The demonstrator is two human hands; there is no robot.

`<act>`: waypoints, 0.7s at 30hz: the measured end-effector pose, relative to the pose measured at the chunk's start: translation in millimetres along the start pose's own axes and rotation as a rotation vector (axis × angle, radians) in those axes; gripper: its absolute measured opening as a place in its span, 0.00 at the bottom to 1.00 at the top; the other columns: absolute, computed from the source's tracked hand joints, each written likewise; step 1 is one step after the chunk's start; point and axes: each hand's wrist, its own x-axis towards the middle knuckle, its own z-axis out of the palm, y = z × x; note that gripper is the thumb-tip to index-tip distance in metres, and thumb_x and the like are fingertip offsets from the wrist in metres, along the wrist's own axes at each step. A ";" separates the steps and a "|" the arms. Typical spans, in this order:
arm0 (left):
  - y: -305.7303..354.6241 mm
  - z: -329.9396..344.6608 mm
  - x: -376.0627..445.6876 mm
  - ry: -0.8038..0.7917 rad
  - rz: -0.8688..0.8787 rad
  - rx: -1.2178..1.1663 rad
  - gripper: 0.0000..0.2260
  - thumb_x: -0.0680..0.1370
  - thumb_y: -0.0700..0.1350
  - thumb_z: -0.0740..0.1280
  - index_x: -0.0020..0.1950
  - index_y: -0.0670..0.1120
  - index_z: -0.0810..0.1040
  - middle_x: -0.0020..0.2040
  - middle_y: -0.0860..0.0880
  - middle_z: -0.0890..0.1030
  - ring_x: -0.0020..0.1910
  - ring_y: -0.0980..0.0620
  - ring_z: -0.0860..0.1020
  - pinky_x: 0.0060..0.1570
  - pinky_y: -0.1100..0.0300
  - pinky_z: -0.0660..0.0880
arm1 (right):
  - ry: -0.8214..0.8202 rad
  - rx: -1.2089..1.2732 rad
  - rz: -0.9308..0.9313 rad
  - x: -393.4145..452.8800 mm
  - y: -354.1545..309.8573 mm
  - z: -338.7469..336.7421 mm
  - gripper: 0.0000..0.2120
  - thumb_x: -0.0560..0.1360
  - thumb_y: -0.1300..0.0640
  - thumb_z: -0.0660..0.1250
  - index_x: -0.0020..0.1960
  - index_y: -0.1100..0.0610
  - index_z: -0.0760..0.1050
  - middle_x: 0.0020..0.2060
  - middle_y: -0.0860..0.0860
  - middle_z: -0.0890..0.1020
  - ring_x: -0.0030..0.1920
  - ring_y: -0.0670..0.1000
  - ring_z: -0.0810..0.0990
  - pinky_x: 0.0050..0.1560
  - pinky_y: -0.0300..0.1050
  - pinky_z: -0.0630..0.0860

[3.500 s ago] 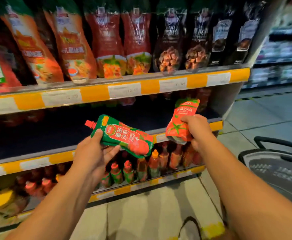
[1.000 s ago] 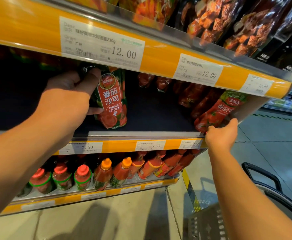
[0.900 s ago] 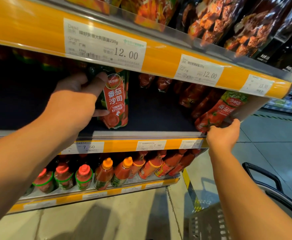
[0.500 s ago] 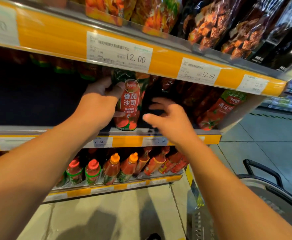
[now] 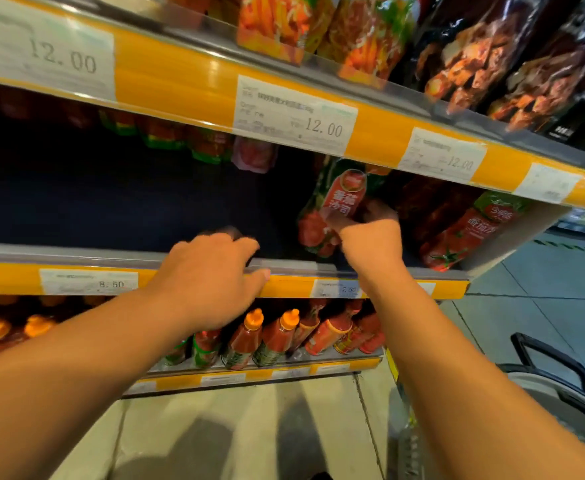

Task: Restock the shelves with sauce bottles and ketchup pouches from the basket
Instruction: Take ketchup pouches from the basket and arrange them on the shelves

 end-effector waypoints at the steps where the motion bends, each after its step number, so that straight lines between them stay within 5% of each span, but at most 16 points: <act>1: 1.9 2.1 -2.7 -0.027 0.016 0.064 0.27 0.81 0.67 0.55 0.78 0.57 0.66 0.75 0.49 0.71 0.70 0.44 0.71 0.66 0.45 0.71 | 0.028 0.009 0.005 5.0 2.9 -4.3 0.13 0.74 0.59 0.78 0.56 0.58 0.81 0.48 0.53 0.87 0.34 0.44 0.79 0.34 0.37 0.74; 4: 2.6 6.2 -10.1 -0.041 0.067 0.112 0.30 0.81 0.68 0.55 0.80 0.56 0.62 0.80 0.47 0.64 0.75 0.43 0.66 0.73 0.45 0.66 | 0.093 -0.008 0.026 23.2 14.7 -13.7 0.10 0.73 0.62 0.77 0.51 0.54 0.80 0.48 0.56 0.86 0.41 0.55 0.83 0.43 0.51 0.79; 8: -2.2 7.2 -11.7 -0.063 0.083 0.065 0.32 0.82 0.67 0.56 0.82 0.56 0.58 0.82 0.47 0.59 0.80 0.44 0.60 0.77 0.45 0.61 | 0.138 -0.055 0.033 67.3 41.2 -18.1 0.12 0.68 0.53 0.74 0.49 0.54 0.81 0.50 0.56 0.87 0.53 0.65 0.85 0.53 0.68 0.82; 14: -2.5 5.3 -6.0 -0.098 0.081 0.041 0.33 0.82 0.67 0.57 0.83 0.56 0.55 0.84 0.48 0.54 0.82 0.44 0.55 0.80 0.45 0.56 | 0.185 -0.090 0.039 126.4 61.1 -29.4 0.32 0.59 0.47 0.79 0.61 0.53 0.80 0.56 0.51 0.86 0.57 0.53 0.85 0.57 0.55 0.83; 19: 0.5 4.5 -3.9 -0.116 0.073 0.060 0.34 0.82 0.65 0.58 0.84 0.55 0.51 0.84 0.49 0.52 0.82 0.43 0.54 0.80 0.44 0.54 | 0.046 -0.135 0.094 120.4 26.3 -18.4 0.03 0.77 0.62 0.71 0.50 0.60 0.80 0.43 0.57 0.84 0.44 0.56 0.82 0.44 0.51 0.81; 21: 1.2 4.0 -3.0 -0.127 0.070 0.049 0.34 0.82 0.65 0.59 0.84 0.55 0.51 0.84 0.49 0.52 0.82 0.43 0.53 0.80 0.44 0.53 | 0.022 -0.171 0.086 127.8 26.1 -17.4 0.02 0.77 0.63 0.70 0.47 0.58 0.80 0.41 0.55 0.83 0.46 0.57 0.81 0.46 0.53 0.80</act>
